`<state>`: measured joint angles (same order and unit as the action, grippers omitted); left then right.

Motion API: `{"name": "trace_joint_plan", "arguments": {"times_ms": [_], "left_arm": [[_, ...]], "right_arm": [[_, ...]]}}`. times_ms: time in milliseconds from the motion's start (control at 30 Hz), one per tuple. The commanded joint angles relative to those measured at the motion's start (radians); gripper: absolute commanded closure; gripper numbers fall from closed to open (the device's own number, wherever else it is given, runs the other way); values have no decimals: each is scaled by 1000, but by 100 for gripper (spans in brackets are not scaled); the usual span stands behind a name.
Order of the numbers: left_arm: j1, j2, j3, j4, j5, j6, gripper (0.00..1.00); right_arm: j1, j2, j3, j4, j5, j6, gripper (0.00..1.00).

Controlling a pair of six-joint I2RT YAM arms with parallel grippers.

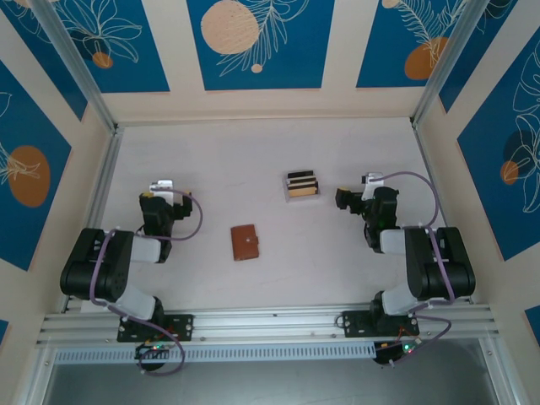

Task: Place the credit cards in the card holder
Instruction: Open the button on the card holder.

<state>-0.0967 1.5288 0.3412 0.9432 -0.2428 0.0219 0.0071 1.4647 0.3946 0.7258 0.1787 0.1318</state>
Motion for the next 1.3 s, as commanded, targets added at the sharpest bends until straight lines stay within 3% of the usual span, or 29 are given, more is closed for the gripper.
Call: {"name": "trace_joint_plan", "arguments": {"times_ms": [0,133,233,300,400,467,600,667,800,967,1067,1167,1267], "left_arm": [[-35,-85,18,-74,-98,7,0],[-61,-233,145,-444,-227,-45,0],[-86,-308,248,-692,-261,-105,0],[-112,-356,280,-768,-293,-165,0],[-118,-486,266,-819,-141,-293,0],[-119,-539,279,-909,-87,-370,0],[-123,-596,294,-1069,91,-433,3],[-127,-611,286,-1124,192,-470,9],[-139,-618,254,-1169,406,-537,31],[-158,-591,165,-1063,598,-619,65],[-170,-535,125,-981,663,-652,79],[-200,-458,102,-883,713,-686,86],[-249,-361,118,-819,742,-696,90]], "right_arm": [[-22,-153,57,-183,145,109,1],[-90,-331,80,-400,159,341,1],[-185,-433,185,-843,210,828,1],[-289,-441,236,-932,8,815,1],[-293,-438,291,-999,-110,761,1],[-221,-435,341,-1078,-65,731,1],[54,-417,438,-1222,147,666,1],[173,-390,471,-1249,159,628,0],[412,-339,521,-1283,198,592,8],[668,-224,573,-1273,243,568,21],[765,-126,618,-1269,246,556,27],[841,-24,666,-1254,245,543,38],[895,72,713,-1240,239,533,40]]}}
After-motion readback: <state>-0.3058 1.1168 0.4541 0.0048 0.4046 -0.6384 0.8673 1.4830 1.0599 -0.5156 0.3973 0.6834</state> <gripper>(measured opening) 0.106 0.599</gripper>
